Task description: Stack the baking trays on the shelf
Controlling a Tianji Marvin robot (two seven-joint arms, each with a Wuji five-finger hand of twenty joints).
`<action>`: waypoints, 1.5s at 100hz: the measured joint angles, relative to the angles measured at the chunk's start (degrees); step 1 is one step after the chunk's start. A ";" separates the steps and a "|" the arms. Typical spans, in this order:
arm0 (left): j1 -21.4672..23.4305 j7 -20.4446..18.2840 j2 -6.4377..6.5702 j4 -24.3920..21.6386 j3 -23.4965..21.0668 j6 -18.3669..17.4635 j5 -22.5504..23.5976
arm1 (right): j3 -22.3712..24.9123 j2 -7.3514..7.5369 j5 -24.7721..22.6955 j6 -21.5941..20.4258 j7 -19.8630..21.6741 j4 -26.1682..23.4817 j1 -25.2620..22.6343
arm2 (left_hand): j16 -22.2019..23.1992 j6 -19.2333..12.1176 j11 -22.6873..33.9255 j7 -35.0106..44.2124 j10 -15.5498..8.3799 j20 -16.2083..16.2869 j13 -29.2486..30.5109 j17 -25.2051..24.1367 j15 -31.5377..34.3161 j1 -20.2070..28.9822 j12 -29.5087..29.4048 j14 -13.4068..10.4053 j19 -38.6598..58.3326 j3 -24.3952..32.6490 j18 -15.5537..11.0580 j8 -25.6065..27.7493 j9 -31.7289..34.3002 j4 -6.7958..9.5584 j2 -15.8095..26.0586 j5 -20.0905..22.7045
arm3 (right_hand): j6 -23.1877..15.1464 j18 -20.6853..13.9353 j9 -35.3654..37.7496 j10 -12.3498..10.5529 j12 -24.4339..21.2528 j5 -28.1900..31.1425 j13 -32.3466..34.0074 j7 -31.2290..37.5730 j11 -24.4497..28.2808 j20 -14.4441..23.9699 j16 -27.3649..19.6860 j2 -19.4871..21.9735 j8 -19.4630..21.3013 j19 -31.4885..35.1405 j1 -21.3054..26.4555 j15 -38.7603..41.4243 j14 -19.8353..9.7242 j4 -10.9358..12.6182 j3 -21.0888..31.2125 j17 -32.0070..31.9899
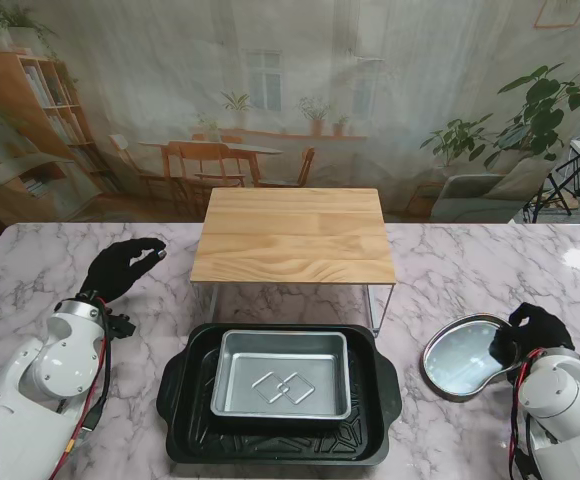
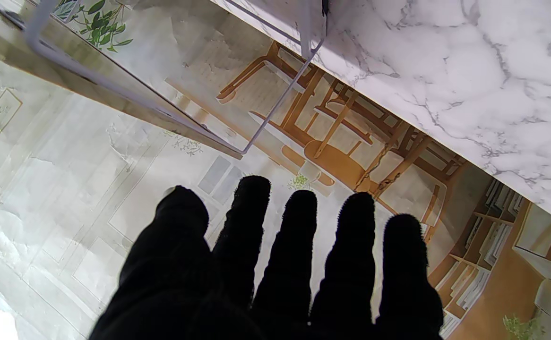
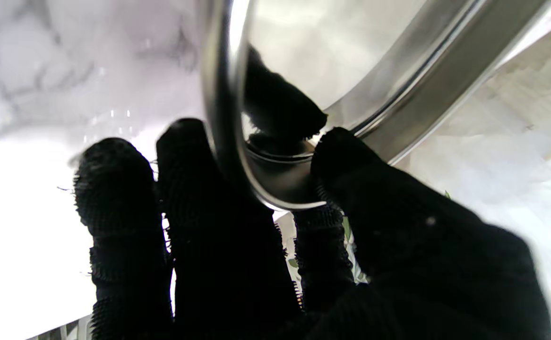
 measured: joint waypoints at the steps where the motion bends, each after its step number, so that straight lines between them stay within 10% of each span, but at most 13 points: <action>1: 0.00 0.00 0.00 0.00 0.00 0.00 0.00 | 0.17 0.00 -0.05 -0.05 0.00 -0.16 -0.08 | 0.00 0.00 0.00 0.00 0.00 0.00 0.00 0.00 0.00 0.00 0.00 0.00 0.00 0.00 0.00 0.00 0.00 0.00 0.00 0.00 | 0.00 0.00 0.06 0.00 0.02 0.00 0.00 0.00 0.00 0.00 0.04 -0.02 0.00 0.00 0.00 0.03 0.00 0.00 0.00 0.06; 89: -0.23 -0.25 0.01 0.16 0.31 0.30 -0.08 | 7.28 0.15 3.48 -3.72 2.14 -9.79 -5.02 | 0.00 0.04 0.01 0.00 0.00 0.00 -0.58 0.00 0.00 0.00 0.00 0.01 0.00 0.00 0.00 0.00 0.00 0.00 0.00 0.00 | -0.69 0.07 1.85 0.21 1.49 1.10 0.38 -0.74 -0.10 -0.01 1.61 -3.05 0.86 0.27 -0.09 4.27 0.00 -0.19 0.00 2.32; 132: -0.30 -0.33 0.01 0.27 0.38 0.37 -0.08 | 4.74 0.29 2.32 -2.79 -0.33 -6.70 -4.02 | 0.00 0.31 0.02 0.00 0.01 0.00 -0.59 0.00 0.00 0.00 0.00 0.02 0.00 0.00 0.00 0.00 0.00 0.00 0.00 0.00 | -2.16 0.09 1.15 0.21 -0.19 1.12 -0.08 -3.06 -0.20 -0.02 -0.21 -4.67 0.86 -1.21 -0.10 3.73 0.01 -0.21 4.45 -0.03; 150: -0.44 -0.40 0.02 0.44 0.48 0.40 -0.06 | 4.20 0.25 1.21 -0.71 -0.26 -6.53 -4.10 | 0.00 0.31 0.02 0.00 0.01 0.00 -0.59 0.00 0.00 0.00 0.00 0.02 0.00 0.00 0.00 0.00 0.00 0.00 0.00 0.00 | -5.69 0.23 1.06 -0.73 -0.77 3.62 -0.05 -9.53 -0.20 -0.06 -0.65 -6.99 -11.14 -1.95 -0.03 1.30 0.04 -0.22 8.19 -1.98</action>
